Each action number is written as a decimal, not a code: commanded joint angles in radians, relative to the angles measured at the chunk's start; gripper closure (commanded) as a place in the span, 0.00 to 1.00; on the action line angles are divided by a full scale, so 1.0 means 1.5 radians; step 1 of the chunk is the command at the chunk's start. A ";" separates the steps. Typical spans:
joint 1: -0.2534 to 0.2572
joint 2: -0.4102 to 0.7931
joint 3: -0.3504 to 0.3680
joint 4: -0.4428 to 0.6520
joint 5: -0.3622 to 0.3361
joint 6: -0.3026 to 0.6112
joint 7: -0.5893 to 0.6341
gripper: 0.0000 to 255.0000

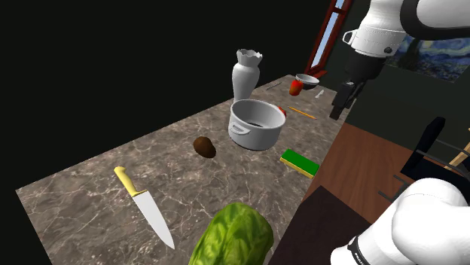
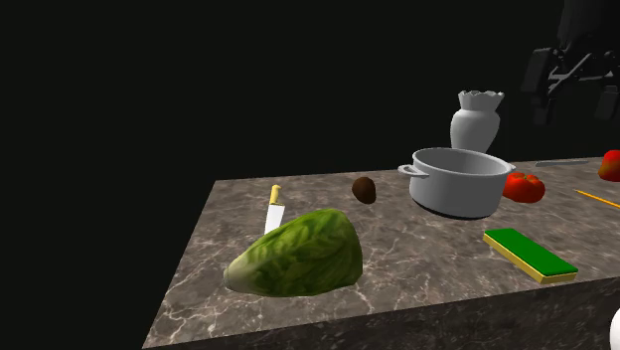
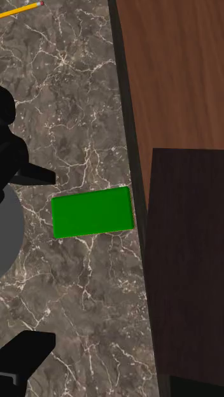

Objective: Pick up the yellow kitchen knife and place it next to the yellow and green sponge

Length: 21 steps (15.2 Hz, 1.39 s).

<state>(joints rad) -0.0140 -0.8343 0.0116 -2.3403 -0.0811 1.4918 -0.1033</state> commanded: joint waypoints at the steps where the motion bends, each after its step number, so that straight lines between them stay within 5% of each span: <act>1: 0.000 0.000 0.000 0.000 0.000 0.000 0.000 0.00; 11: 0.039 0.150 0.095 0.008 0.092 0.116 0.111 0.00; 21: 0.068 0.352 0.182 0.092 0.140 0.221 0.212 0.00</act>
<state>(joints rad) 0.0855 -0.3401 0.2732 -2.2098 0.1242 1.7988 0.2012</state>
